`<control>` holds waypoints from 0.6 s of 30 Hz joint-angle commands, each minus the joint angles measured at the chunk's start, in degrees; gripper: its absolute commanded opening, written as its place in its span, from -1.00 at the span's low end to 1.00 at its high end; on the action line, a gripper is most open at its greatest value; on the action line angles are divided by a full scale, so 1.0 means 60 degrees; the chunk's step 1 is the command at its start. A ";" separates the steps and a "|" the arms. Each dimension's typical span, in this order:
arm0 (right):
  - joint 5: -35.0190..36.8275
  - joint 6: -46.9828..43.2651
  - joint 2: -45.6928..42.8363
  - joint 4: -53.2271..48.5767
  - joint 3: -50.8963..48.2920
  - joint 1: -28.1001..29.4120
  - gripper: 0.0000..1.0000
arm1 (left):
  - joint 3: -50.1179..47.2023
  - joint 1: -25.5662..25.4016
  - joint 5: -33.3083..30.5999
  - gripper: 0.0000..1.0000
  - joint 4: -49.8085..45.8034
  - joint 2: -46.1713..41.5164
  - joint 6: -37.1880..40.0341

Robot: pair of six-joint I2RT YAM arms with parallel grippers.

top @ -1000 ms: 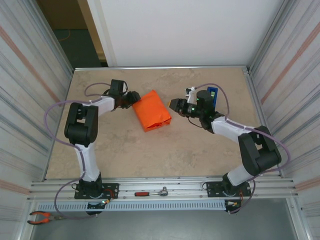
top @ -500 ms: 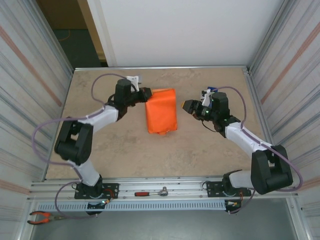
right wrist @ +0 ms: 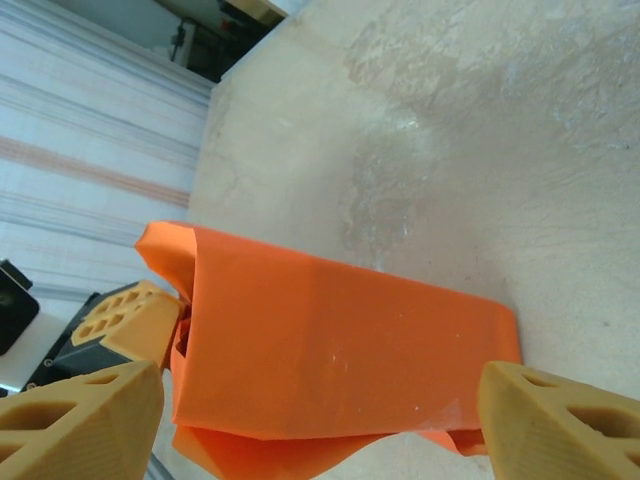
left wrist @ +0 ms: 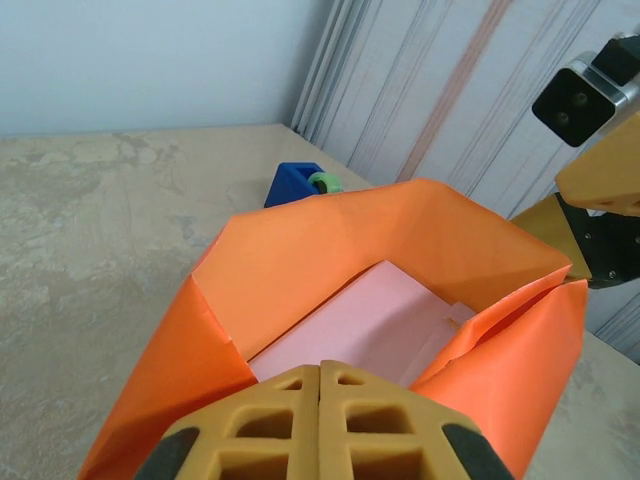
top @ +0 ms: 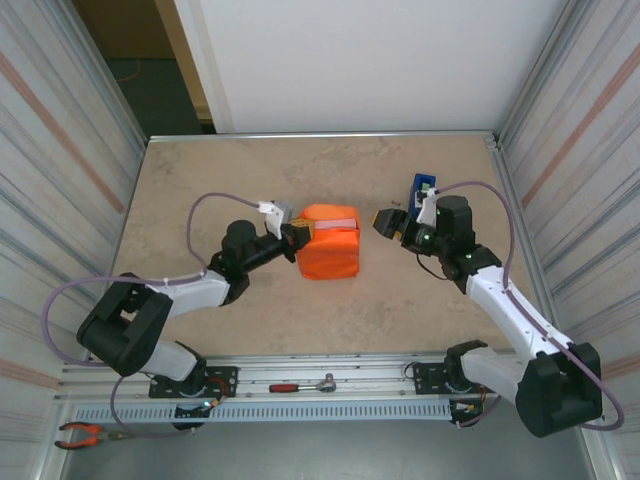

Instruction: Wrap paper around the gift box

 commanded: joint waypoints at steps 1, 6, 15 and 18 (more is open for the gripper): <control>0.0575 -0.0420 -0.0006 -0.0850 0.0374 0.0499 0.67 | -0.0363 -0.0120 0.0056 -1.00 0.0428 -0.0082 0.0189; 0.1356 -0.0901 0.1037 -0.1495 0.1623 0.1389 0.75 | -0.0260 -0.0109 0.0145 -1.00 0.0131 -0.0275 0.0209; 0.2476 -0.1514 0.4000 -0.3779 0.4434 0.1778 0.71 | 0.0385 0.0003 -0.0159 0.38 -0.1164 -0.1520 -0.0127; 0.2768 -0.1789 0.4904 -0.4929 0.5395 0.1754 0.64 | 0.0401 0.0280 -0.0797 0.87 -0.1596 -0.2440 -0.0446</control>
